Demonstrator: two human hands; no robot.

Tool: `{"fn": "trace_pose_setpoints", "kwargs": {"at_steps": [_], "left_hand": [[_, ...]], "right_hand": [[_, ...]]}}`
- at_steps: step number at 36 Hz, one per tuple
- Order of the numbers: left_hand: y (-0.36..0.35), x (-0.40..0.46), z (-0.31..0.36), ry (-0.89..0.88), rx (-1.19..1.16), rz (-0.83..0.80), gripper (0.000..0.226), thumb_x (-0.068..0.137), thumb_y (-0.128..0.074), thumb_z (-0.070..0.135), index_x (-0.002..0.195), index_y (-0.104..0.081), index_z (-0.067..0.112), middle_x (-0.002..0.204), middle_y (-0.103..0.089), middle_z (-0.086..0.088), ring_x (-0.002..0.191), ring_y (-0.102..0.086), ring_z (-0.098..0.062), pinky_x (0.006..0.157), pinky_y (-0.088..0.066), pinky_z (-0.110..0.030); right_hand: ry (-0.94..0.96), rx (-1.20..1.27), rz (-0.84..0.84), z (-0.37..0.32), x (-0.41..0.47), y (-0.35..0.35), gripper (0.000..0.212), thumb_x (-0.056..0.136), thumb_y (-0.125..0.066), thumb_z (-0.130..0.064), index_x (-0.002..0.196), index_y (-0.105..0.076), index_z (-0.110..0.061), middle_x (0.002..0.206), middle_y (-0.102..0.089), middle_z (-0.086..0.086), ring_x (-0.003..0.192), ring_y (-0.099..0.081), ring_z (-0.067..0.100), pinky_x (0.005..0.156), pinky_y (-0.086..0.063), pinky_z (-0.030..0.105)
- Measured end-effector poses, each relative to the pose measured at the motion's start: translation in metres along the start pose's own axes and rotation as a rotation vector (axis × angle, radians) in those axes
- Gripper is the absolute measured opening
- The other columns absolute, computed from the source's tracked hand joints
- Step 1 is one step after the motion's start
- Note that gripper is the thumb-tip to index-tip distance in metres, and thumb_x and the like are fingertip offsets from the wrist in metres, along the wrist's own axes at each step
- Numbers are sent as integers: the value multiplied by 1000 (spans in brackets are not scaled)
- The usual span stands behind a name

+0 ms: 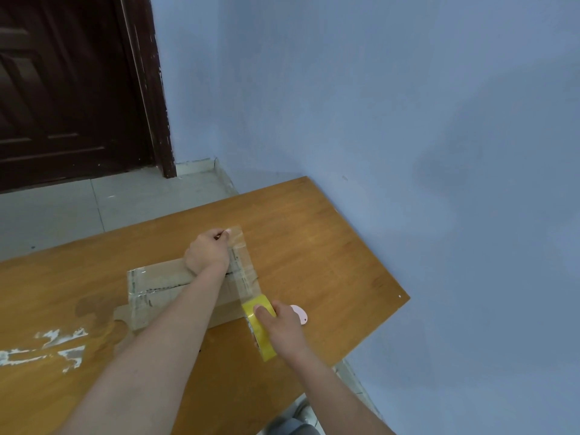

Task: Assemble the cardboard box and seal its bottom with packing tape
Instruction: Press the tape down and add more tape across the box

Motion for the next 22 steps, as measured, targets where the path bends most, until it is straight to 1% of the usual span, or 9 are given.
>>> {"fn": "trace_pose_setpoints", "kwargs": {"at_steps": [2, 7, 11, 14, 18, 22], "left_hand": [[-1, 0, 0, -6, 5, 5, 25, 90, -55, 46, 100, -72, 30, 95, -72, -6, 90, -63, -29, 82, -49, -35], [-1, -1, -1, -13, 5, 17, 26, 90, -54, 46, 100, -72, 30, 95, -72, -6, 91, -63, -29, 86, -48, -37], [-1, 1, -1, 1, 0, 22, 26, 89, -55, 47, 99, -73, 31, 94, -72, -5, 91, -63, -28, 86, -49, -38], [-1, 0, -1, 3, 2, 28, 26, 89, -55, 47, 98, -73, 31, 94, -72, -5, 91, -63, -29, 85, -48, -37], [-1, -1, -1, 1, 1, 31, 26, 90, -55, 46, 100, -73, 30, 93, -72, -5, 89, -63, -29, 84, -49, -37], [-1, 0, -1, 9, 6, 29, 26, 90, -55, 47, 100, -72, 30, 94, -72, -5, 91, -63, -30, 79, -49, -33]], "right_hand": [[7, 3, 8, 1, 0, 1, 13, 91, -54, -26, 81, -60, -22, 50, -59, -5, 45, -59, 14, 49, -51, 27], [8, 8, 8, 2, 1, 0, 12, 92, -54, -25, 81, -60, -23, 55, -60, -1, 46, -60, 14, 49, -50, 26], [25, 12, 9, 4, 4, -1, 9, 91, -54, -25, 84, -59, -26, 52, -59, -3, 44, -59, 14, 49, -50, 26], [16, 16, 8, 6, 5, -2, 9, 91, -55, -25, 83, -58, -28, 48, -59, -5, 44, -59, 13, 50, -52, 28], [-7, 26, 17, 8, 7, -2, 16, 90, -56, -25, 75, -56, -20, 48, -59, -4, 44, -59, 14, 50, -51, 28], [0, 21, 19, 8, 7, -2, 16, 90, -55, -25, 75, -57, -20, 51, -60, -2, 44, -58, 15, 48, -49, 25]]}}
Point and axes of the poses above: each hand's wrist, its own x-axis towards the middle knuckle, its own y-axis out of the back of the hand, z = x × y, the point moved 5 cm from there along x, towards the middle knuckle
